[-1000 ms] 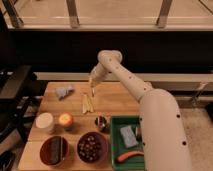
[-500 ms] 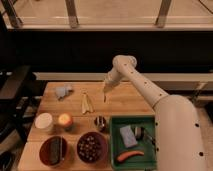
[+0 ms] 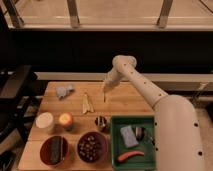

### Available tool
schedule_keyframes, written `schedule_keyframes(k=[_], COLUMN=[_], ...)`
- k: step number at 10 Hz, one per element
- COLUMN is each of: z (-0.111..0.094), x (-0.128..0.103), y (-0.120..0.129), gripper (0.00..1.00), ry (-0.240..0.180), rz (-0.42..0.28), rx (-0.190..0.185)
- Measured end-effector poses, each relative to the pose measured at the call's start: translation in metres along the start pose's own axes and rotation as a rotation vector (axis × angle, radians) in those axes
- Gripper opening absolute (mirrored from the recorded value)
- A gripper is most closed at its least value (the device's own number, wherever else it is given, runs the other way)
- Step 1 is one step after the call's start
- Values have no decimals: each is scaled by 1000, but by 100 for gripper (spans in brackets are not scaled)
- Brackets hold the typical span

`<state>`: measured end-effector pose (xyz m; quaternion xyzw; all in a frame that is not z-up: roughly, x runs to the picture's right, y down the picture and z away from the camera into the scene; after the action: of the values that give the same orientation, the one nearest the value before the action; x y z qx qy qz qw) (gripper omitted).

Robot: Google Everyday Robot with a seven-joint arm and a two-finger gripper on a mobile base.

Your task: Place fork in table surface

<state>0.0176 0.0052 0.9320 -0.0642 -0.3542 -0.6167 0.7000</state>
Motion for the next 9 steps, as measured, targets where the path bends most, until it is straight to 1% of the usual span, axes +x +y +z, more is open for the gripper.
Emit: schedule_keyframes(k=[1, 2, 4, 6, 7, 8, 9], z=[4, 3, 3, 1, 1, -1, -1], x=[5, 9, 5, -2, -6, -9, -15], y=[9, 22, 39, 58, 66, 72, 81], gripper=[0, 0, 0, 0, 4, 11, 24], ry=[-2, 1, -3, 0, 0, 2, 2], rz=[25, 57, 101, 152, 173, 191, 213], rx=[5, 12, 13, 2, -5, -10, -19])
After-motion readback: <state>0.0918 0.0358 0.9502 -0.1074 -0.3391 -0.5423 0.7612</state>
